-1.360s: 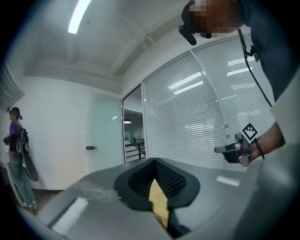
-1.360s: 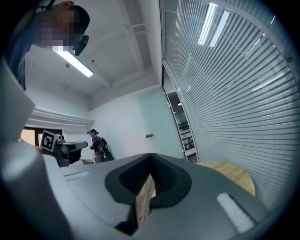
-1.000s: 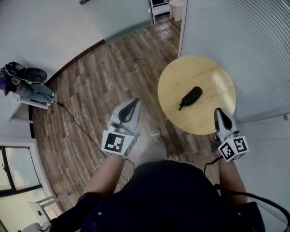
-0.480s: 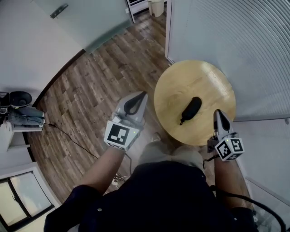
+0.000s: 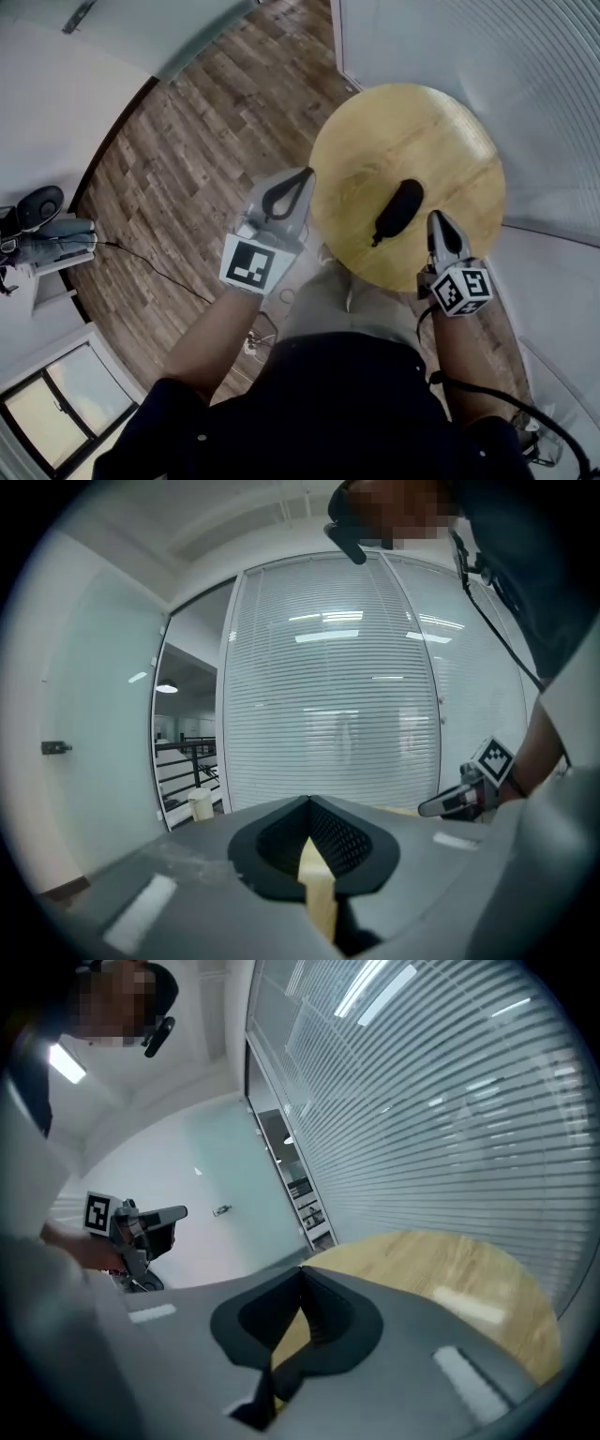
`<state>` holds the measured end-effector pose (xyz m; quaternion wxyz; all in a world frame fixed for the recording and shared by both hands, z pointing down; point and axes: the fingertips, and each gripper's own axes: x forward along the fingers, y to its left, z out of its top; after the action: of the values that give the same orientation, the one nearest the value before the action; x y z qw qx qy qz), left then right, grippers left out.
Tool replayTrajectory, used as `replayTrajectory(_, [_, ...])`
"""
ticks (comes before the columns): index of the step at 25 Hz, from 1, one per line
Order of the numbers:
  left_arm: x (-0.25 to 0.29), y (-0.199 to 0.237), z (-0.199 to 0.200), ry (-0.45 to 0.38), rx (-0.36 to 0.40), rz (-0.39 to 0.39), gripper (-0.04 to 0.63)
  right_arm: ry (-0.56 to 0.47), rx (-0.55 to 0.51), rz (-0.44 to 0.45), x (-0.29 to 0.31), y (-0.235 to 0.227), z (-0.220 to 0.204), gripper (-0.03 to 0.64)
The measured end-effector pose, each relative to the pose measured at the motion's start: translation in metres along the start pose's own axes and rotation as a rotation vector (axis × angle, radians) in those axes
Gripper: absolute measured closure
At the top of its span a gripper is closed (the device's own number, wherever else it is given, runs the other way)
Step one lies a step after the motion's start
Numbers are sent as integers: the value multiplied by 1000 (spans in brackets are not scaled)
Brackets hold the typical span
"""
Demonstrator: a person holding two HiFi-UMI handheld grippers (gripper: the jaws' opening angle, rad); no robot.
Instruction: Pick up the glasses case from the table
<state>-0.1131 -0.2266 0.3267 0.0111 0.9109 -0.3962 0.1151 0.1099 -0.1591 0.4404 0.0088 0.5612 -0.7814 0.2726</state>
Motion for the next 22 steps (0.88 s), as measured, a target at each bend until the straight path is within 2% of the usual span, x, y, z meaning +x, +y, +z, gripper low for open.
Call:
replayTrajectory(5, [34, 1, -47, 27, -38, -9, 592, 72, 28, -20, 28, -21, -49, 609])
replayTrajectory(6, [38, 1, -55, 32, -52, -6, 592, 94, 34, -13, 33, -24, -60, 592])
replayTrajectory(8, [46, -1, -68, 40, -70, 0, 592, 139, 60, -9, 43, -31, -81, 393])
replayTrajectory(9, [50, -2, -72, 45, -72, -1, 592, 156, 77, -19, 47, -36, -89, 339])
replayTrajectory(12, [63, -6, -86, 56, -63, -17, 592, 191, 138, -61, 59, -53, -111, 270])
replayTrajectory(14, [67, -6, -96, 59, -76, -20, 592, 208, 168, -85, 69, -62, -122, 240])
replayTrajectory(19, [65, 2, -110, 103, -93, -10, 592, 239, 228, -113, 90, -67, -139, 233])
replayTrajectory(22, [61, 10, -115, 104, -92, 1, 592, 249, 231, -97, 105, -61, -140, 233])
